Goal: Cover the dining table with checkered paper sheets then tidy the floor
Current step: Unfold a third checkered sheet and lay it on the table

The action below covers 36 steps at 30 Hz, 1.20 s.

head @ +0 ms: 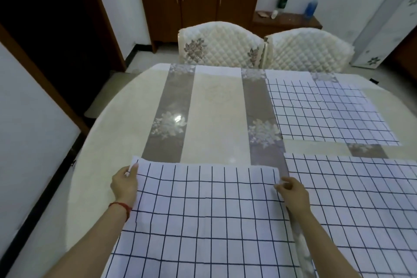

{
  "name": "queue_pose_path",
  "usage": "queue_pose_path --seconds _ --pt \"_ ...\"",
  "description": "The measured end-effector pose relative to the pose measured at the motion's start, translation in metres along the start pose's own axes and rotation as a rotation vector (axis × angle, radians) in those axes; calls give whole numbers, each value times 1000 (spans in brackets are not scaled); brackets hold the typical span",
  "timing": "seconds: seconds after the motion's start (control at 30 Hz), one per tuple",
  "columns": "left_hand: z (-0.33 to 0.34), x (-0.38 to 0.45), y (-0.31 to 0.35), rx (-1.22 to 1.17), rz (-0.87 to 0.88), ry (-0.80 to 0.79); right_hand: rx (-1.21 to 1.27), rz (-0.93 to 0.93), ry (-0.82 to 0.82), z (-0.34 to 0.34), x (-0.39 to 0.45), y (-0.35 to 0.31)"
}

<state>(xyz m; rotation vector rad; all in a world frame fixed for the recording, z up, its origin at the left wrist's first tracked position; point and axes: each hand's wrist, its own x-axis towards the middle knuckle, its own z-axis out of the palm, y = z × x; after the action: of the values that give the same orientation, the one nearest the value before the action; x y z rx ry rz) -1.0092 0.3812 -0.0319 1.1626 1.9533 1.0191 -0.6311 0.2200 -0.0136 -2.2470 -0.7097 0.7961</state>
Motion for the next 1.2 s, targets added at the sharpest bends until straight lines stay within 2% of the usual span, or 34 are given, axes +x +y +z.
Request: queue_pose_path --seconds 0.1,0.3,0.47,0.57,0.63,0.77,1.0,1.2 --pt "-6 3 -5 29 -45 -57 -24 28 67 11 -6 -2" --pt "-21 5 -27 119 -63 -192 -292 58 110 33 -23 4" --pt "-23 3 -29 77 -35 -210 -138 176 144 41 -23 5" --pt "-22 3 -31 31 -50 -202 -172 179 136 38 -22 6" --pt "-20 3 -32 14 -45 -183 -174 139 115 36 -20 7" --pt "-15 7 -29 -12 -45 -162 -3 1 125 34 -15 0" --pt "6 25 -7 -86 -36 -178 26 1 184 35 16 -19" --pt "18 36 2 -47 -15 -192 4 18 190 38 30 -21"
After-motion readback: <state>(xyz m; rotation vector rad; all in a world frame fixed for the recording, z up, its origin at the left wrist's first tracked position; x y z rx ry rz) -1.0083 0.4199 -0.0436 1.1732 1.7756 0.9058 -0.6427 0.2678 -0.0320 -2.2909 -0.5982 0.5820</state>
